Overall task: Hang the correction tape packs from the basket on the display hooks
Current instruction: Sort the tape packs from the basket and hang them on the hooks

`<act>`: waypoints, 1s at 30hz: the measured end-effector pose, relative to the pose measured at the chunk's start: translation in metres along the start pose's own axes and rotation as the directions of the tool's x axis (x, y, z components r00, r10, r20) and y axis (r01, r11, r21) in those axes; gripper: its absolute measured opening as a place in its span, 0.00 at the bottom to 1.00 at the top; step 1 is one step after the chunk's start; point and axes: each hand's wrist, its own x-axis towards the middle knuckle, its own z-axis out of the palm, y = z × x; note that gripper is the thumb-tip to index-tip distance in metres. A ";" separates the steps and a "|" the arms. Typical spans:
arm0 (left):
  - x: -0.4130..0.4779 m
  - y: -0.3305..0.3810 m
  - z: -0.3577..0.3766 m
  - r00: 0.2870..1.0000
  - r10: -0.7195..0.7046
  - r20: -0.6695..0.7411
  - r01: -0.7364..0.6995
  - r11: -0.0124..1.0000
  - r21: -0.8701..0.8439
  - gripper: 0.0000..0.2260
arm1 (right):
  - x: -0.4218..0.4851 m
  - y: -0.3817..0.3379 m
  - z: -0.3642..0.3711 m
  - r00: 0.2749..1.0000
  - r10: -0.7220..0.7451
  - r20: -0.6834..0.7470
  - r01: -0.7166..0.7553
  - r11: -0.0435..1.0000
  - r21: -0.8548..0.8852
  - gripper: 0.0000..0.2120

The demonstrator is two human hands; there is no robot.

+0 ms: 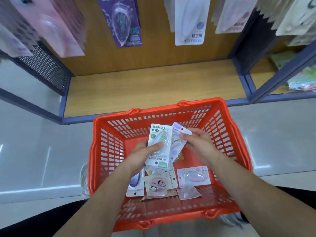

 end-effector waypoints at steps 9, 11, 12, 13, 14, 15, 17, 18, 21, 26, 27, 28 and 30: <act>-0.121 0.108 0.014 0.970 0.239 0.051 -0.240 0.971 0.014 0.24 | -0.119 -0.122 0.024 0.955 -0.209 0.209 0.239 0.963 -0.127 0.18; -0.150 0.127 0.017 0.951 0.310 0.007 -0.310 0.951 0.019 0.27 | -0.151 -0.150 0.020 0.935 -0.241 0.259 0.282 0.950 -0.136 0.18; -0.164 0.133 0.019 0.940 0.341 -0.010 -0.341 0.940 0.010 0.28 | -0.168 -0.161 0.018 0.925 -0.252 0.284 0.299 0.944 -0.138 0.17; -0.176 0.137 0.022 0.930 0.367 -0.024 -0.367 0.930 -0.012 0.28 | -0.184 -0.169 0.017 0.913 -0.268 0.306 0.321 0.937 -0.138 0.16; -0.186 0.139 0.026 0.921 0.389 -0.029 -0.389 0.920 -0.040 0.27 | -0.197 -0.174 0.017 0.904 -0.282 0.320 0.336 0.934 -0.125 0.14; -0.196 0.141 0.031 0.913 0.406 -0.033 -0.408 0.911 -0.063 0.26 | -0.209 -0.177 0.018 0.899 -0.295 0.324 0.344 0.933 -0.106 0.14; -0.210 0.141 0.041 0.898 0.438 -0.048 -0.441 0.894 -0.078 0.25 | -0.225 -0.176 0.022 0.897 -0.326 0.299 0.366 0.926 -0.089 0.13; -0.214 0.140 0.045 0.890 0.451 -0.063 -0.455 0.888 -0.073 0.26 | -0.230 -0.173 0.024 0.897 -0.346 0.276 0.381 0.920 -0.087 0.12; -0.220 0.137 0.053 0.885 0.452 -0.110 -0.460 0.886 -0.061 0.29 | -0.240 -0.164 0.031 0.896 -0.407 0.179 0.421 0.906 -0.048 0.12; -0.216 0.138 0.058 0.887 0.447 -0.116 -0.452 0.892 -0.016 0.29 | -0.239 -0.165 0.036 0.900 -0.411 0.148 0.416 0.909 -0.005 0.10; -0.215 0.139 0.060 0.886 0.449 -0.114 -0.453 0.891 -0.008 0.28 | -0.237 -0.167 0.036 0.897 -0.419 0.142 0.423 0.906 -0.005 0.09; -0.213 0.140 0.062 0.884 0.453 -0.111 -0.456 0.890 0.000 0.27 | -0.235 -0.170 0.037 0.890 -0.438 0.128 0.442 0.897 -0.011 0.09; -0.210 0.140 0.066 0.880 0.463 -0.105 -0.462 0.886 0.033 0.26 | -0.229 -0.178 0.037 0.871 -0.487 0.069 0.490 0.870 -0.045 0.06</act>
